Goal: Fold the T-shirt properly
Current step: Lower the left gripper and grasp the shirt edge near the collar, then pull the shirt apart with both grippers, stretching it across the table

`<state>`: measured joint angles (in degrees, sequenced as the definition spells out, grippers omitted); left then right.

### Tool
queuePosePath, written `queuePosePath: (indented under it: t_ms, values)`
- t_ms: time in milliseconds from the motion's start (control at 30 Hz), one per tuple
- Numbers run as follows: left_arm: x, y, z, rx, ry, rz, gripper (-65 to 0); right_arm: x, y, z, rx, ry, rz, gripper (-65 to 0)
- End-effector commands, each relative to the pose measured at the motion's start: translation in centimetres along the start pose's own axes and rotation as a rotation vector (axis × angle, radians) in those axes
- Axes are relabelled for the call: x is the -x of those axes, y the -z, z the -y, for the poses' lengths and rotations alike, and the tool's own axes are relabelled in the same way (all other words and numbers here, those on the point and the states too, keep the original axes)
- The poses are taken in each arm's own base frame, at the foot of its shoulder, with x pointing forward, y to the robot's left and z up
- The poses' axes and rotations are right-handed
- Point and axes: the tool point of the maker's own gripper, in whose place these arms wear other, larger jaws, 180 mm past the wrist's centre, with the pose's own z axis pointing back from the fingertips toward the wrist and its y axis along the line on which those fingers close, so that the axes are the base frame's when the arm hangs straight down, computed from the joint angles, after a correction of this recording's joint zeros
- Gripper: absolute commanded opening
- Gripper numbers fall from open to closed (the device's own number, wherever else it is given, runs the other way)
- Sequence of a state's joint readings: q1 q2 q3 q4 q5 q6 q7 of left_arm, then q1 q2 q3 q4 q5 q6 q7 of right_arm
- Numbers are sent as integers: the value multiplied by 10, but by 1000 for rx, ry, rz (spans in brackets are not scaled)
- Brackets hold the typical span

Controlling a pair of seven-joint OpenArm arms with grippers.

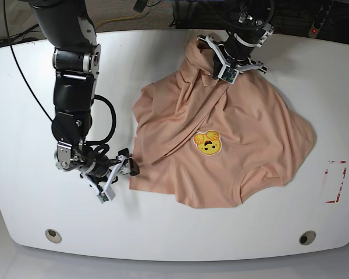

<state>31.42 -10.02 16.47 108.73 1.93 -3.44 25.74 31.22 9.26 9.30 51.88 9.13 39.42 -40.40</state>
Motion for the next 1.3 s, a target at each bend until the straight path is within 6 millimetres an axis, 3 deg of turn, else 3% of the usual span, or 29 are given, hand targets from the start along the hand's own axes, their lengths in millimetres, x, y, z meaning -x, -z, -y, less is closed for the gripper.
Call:
queuePosePath:
  t_ms: [0,200,400,533,767,1033,1267]
  values:
    - [-2,-5,-5,-4,18,4,-640,-35,0,-8,-5,-44,92,-197]
    - [9,-12,-7,2,43,-23,-646,-41,4,-12,5,-72,117,-197]
    - [11,-29,-17,-23,49,-25,-646,-46,5,-4,51,-33,149,-197]
    - [19,-36,-34,-62,49,-46,-646,-26,15,-4,35,6,99,-197]
    - [29,-47,-63,-77,94,-79,-646,-9,19,-6,26,25,85,-197]
    - [25,-63,-109,-128,41,-54,-646,8,23,-12,9,40,63,-197]
    - [26,-67,-119,-147,51,-57,-646,27,33,-50,-66,19,22,-197]
